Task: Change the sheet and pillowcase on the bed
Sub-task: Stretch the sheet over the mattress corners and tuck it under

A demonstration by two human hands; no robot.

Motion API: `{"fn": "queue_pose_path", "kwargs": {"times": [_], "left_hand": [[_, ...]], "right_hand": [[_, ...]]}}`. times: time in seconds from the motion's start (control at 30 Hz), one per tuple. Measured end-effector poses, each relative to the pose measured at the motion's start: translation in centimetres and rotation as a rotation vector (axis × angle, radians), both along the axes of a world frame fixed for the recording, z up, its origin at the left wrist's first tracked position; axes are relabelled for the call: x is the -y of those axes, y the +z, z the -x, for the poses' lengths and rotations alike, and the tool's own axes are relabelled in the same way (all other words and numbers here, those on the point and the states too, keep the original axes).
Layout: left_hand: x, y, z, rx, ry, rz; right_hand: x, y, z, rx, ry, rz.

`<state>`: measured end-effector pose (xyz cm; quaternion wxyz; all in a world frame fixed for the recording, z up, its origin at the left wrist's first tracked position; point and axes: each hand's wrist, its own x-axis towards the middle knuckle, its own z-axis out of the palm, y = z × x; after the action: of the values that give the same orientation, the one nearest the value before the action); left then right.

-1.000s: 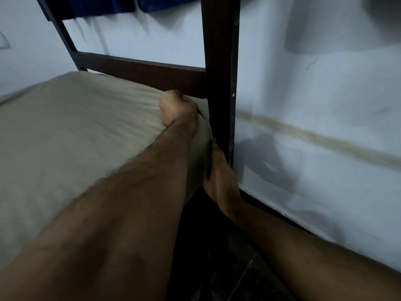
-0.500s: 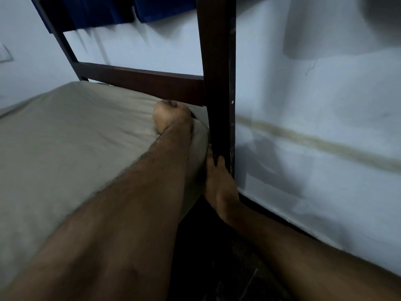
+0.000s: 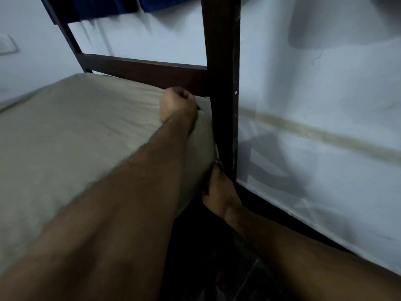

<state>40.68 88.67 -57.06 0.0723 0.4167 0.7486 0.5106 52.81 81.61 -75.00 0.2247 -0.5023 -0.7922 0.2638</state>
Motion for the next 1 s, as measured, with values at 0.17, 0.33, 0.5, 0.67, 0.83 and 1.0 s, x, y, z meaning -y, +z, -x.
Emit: {"fn": "queue_pose_path", "kwargs": {"times": [0.17, 0.33, 0.5, 0.67, 0.83, 1.0], "left_hand": [[1.8, 0.2, -1.5, -0.368, -0.127, 0.139], [3.4, -0.1, -1.4, -0.729, -0.382, 0.413], [3.8, -0.3, -2.0, -1.081, -0.365, 0.556], [5.6, -4.2, -3.3, -1.273, -0.117, 0.408], [7.5, -7.8, -2.8, -1.397, -0.001, 0.29], [7.6, -7.4, -2.8, -1.399, -0.027, 0.315]], "right_hand": [[0.0, 0.0, 0.6, 0.243, -0.009, -0.099], [0.3, 0.0, 1.3, 0.36, -0.032, -0.158], [-0.3, -0.7, -0.3, 0.337, 0.039, -0.262], [-0.2, -0.8, -2.2, 0.282, 0.066, -0.416], [-0.2, -0.6, -3.0, 0.263, 0.106, -0.42], [-0.4, 0.2, -2.4, 0.205, 0.057, -0.294]]}}
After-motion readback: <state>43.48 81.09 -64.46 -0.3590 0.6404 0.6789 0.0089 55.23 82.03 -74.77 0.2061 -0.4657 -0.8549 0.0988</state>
